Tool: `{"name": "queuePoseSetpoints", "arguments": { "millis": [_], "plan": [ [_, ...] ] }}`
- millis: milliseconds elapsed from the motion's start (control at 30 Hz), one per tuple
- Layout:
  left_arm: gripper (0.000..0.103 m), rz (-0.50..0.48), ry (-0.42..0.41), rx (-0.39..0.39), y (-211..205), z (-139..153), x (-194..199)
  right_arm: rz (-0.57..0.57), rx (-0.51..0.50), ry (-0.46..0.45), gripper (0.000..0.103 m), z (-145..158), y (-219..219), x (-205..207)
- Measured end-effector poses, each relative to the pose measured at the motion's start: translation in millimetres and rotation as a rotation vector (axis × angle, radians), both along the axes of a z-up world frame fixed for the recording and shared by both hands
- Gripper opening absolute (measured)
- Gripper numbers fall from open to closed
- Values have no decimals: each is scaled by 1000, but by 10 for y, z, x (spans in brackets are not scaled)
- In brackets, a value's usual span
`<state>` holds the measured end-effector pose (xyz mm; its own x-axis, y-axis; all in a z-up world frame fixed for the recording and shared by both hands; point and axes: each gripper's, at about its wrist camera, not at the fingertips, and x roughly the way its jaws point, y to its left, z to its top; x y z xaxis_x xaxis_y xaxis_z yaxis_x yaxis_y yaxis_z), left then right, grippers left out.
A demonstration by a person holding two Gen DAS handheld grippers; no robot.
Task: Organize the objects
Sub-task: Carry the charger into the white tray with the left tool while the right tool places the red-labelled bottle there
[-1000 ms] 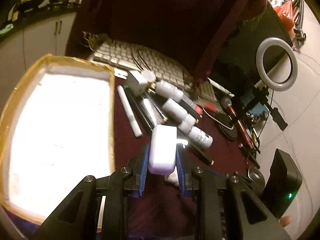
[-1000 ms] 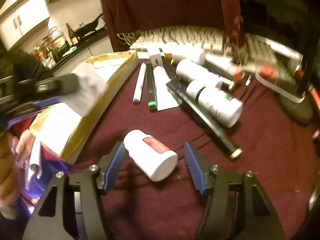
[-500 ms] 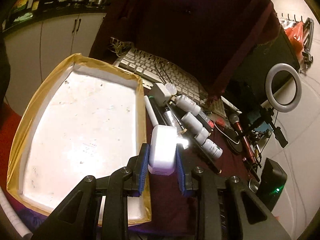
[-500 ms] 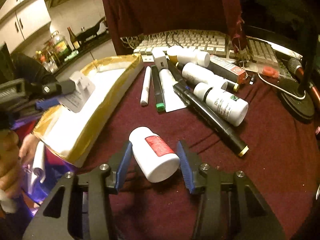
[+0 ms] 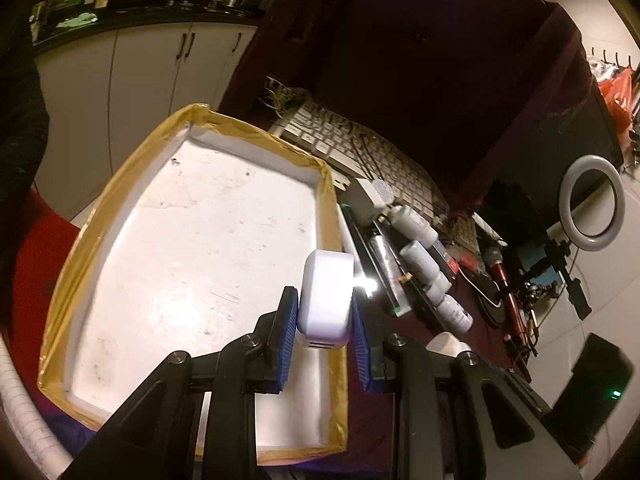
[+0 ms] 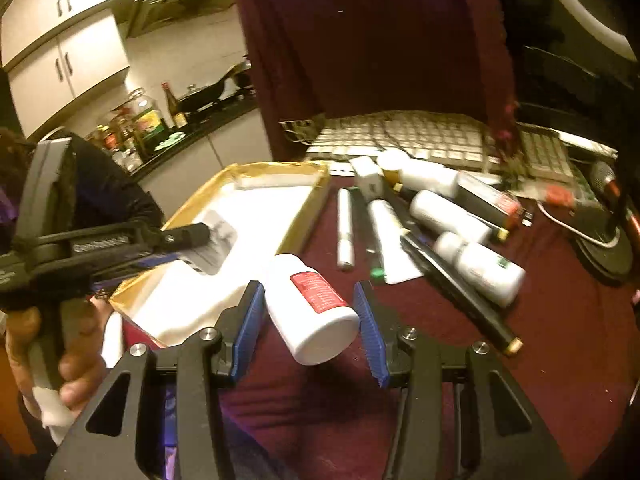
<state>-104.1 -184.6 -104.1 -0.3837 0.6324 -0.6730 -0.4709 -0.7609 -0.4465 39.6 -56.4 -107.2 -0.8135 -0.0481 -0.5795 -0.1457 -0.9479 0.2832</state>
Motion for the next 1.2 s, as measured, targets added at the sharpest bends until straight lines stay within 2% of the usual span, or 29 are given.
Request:
{"name": "queuePoseSetpoints", "arguments": {
  "millis": [400, 933, 1200],
  "plan": [
    [22, 99, -15, -25, -250, -133, -212, 102, 68, -43, 45, -41, -511, -346],
    [23, 150, -58, -64, -351, -331, -374, 103, 246, -83, 45, -185, -804, -575],
    [23, 174, -63, -90, -380, -381, -404, 115, 233, -99, 45, -250, -830, -624]
  ]
}}
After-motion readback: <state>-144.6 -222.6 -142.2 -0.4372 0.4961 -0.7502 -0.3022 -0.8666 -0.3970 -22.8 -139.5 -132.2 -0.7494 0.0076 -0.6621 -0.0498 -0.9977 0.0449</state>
